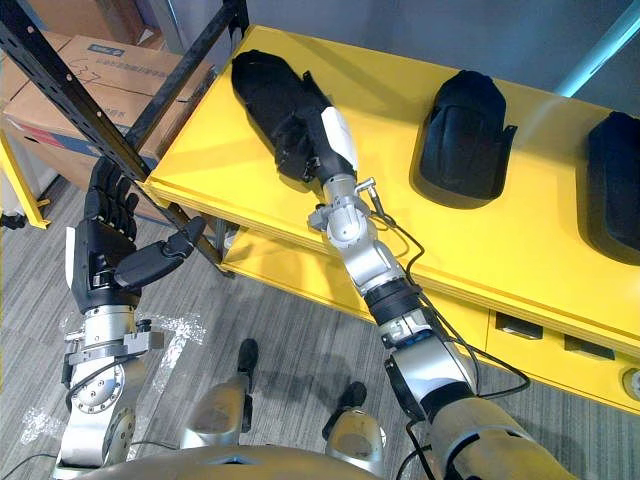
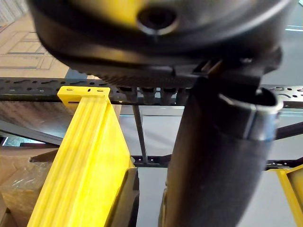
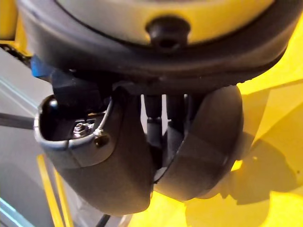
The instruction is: Walk over and take three plastic housings, then place them on the shelf
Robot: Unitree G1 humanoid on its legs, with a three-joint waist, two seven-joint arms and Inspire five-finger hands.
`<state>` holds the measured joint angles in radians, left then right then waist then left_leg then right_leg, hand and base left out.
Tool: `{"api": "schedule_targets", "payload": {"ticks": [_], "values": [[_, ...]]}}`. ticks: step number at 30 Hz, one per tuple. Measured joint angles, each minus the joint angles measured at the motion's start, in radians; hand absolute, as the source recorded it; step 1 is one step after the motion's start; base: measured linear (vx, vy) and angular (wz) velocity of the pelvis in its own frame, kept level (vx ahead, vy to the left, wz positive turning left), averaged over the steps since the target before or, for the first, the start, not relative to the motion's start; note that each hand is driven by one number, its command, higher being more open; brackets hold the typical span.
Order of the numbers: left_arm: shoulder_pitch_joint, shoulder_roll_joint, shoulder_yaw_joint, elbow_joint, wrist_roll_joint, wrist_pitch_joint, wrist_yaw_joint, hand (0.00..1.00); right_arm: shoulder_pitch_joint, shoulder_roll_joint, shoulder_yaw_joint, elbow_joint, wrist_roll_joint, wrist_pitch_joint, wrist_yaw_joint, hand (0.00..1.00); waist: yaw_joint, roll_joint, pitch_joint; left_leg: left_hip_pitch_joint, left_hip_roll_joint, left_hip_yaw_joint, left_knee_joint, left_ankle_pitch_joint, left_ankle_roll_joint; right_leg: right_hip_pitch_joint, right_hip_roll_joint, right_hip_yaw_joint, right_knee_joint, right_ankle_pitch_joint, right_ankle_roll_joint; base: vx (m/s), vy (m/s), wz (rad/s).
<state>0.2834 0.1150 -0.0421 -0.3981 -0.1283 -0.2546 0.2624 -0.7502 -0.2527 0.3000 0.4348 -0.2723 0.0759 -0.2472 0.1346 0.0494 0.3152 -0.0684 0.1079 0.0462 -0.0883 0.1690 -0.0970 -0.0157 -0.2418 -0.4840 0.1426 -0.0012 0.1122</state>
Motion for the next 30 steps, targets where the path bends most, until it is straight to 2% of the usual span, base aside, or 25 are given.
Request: {"api": "schedule_targets", "payload": {"ticks": [5, 6, 10, 16, 22, 25, 28, 30], "values": [[0.000, -0.001, -0.016, 0.000, 0.000, 0.003, 0.006, 1.00, -0.029, 0.016, -0.032, 0.038, 0.005, 0.012, -0.005, 0.00, -0.002, 0.001, 0.000, 0.000, -0.002, 0.000, 0.000, 0.000, 0.001, -0.001, -0.002, -0.001, 0.002, 0.000, 0.000, 0.00, 0.000, 0.00], [0.000, -0.001, -0.024, 0.000, -0.001, 0.008, 0.007, 1.00, -0.033, 0.016, -0.034, 0.043, 0.006, 0.011, -0.003, 1.00, -0.002, 0.001, 0.001, 0.000, -0.002, 0.000, 0.000, 0.001, 0.001, -0.001, -0.003, -0.002, 0.003, 0.000, 0.000, 0.00, 0.000, 0.00], [-0.001, -0.003, -0.032, 0.005, -0.004, 0.018, -0.004, 1.00, -0.045, 0.017, -0.033, 0.068, 0.023, -0.036, 0.028, 1.00, -0.003, 0.002, 0.001, 0.003, -0.003, 0.001, 0.000, 0.001, 0.001, -0.001, -0.004, -0.001, 0.006, -0.001, 0.000, 0.00, 0.000, 0.00], [0.000, -0.028, -0.033, 0.005, -0.020, 0.018, -0.025, 1.00, -0.044, 0.015, -0.008, 0.073, 0.182, -0.110, 0.055, 1.00, -0.005, 0.013, 0.000, 0.008, -0.002, 0.005, 0.003, 0.004, 0.000, 0.000, -0.004, 0.003, 0.008, -0.001, -0.001, 0.00, -0.011, -0.01], [0.002, -0.029, -0.070, 0.007, -0.021, 0.018, -0.034, 1.00, -0.006, 0.018, 0.012, 0.002, 0.175, -0.110, 0.066, 1.00, -0.002, 0.027, -0.005, 0.014, -0.001, 0.005, 0.003, 0.004, -0.001, 0.009, -0.002, 0.004, 0.001, 0.005, 0.008, 0.00, 0.000, 0.00], [0.002, -0.028, -0.078, 0.035, -0.021, 0.018, -0.044, 1.00, 0.032, 0.005, 0.030, -0.102, 0.160, -0.099, 0.090, 1.00, -0.007, 0.027, -0.006, 0.026, 0.000, 0.008, 0.003, 0.002, -0.004, 0.023, 0.001, 0.012, -0.008, 0.010, 0.012, -0.01, -0.012, -0.03], [0.006, -0.026, -0.082, 0.068, -0.021, 0.018, -0.067, 1.00, 0.034, -0.075, 0.039, -0.284, 0.138, -0.089, 0.152, 1.00, -0.018, 0.025, -0.008, 0.026, 0.002, 0.011, 0.003, 0.001, -0.004, 0.035, 0.010, 0.012, -0.039, 0.029, 0.014, -0.02, -0.016, -0.02], [0.017, -0.014, -0.080, 0.080, -0.022, 0.021, -0.091, 1.00, 0.027, -0.174, 0.041, -0.398, 0.109, -0.089, 0.213, 1.00, -0.027, 0.016, -0.028, 0.025, 0.004, 0.013, 0.003, 0.000, -0.005, 0.044, 0.017, 0.011, -0.063, 0.042, 0.014, 0.00, 0.000, 0.00]]}}
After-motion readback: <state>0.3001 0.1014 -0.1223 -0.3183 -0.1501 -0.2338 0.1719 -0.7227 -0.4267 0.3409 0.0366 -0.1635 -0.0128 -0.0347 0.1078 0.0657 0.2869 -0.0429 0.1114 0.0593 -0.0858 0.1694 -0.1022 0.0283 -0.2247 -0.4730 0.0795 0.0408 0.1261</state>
